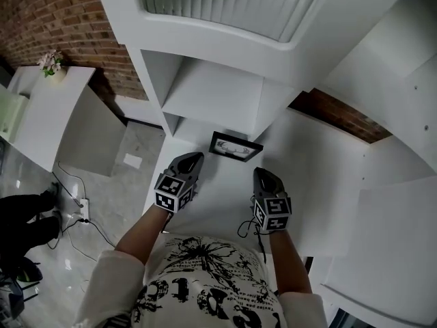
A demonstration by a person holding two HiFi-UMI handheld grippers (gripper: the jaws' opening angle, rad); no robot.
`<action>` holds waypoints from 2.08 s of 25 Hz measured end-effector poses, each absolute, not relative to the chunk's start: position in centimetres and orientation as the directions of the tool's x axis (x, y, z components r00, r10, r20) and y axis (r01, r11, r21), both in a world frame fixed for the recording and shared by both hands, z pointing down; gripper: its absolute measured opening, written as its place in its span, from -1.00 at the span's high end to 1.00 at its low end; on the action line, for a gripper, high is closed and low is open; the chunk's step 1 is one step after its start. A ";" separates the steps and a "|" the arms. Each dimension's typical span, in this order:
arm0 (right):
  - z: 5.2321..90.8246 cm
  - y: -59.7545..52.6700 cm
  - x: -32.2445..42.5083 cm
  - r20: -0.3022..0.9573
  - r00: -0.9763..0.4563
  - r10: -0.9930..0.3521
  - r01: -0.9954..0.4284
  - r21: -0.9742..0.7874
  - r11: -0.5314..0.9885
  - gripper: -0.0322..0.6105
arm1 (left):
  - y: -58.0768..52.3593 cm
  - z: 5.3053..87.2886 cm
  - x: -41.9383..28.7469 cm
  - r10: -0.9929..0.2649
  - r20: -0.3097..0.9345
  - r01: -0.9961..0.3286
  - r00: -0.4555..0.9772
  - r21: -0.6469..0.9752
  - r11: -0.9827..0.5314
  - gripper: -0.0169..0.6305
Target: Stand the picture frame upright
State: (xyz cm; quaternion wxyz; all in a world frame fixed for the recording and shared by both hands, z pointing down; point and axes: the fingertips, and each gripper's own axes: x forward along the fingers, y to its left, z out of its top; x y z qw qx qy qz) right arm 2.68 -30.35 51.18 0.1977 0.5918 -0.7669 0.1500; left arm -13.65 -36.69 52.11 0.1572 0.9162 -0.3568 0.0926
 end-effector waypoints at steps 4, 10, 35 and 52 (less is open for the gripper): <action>48.7 -28.5 1.4 0.430 -0.225 -0.874 -0.962 0.047 0.270 0.89 | -35.4 50.4 -14.6 -0.644 0.268 -0.695 0.716 0.187 -0.694 0.91; 47.4 -25.7 -1.9 0.421 -0.291 -0.859 -0.939 0.048 0.342 0.89 | -33.1 47.1 -15.1 -0.627 0.203 -0.659 0.752 0.213 -0.721 0.91; 42.9 -24.7 -3.5 0.309 -0.214 -0.927 -0.959 0.114 0.260 0.89 | -30.8 40.9 -16.2 -0.561 0.102 -0.568 0.822 0.059 -0.821 0.91; 42.5 -24.2 -4.3 0.319 -0.193 -0.928 -0.966 0.103 0.237 0.89 | -29.7 41.0 -16.2 -0.538 0.126 -0.547 0.834 0.061 -0.835 0.91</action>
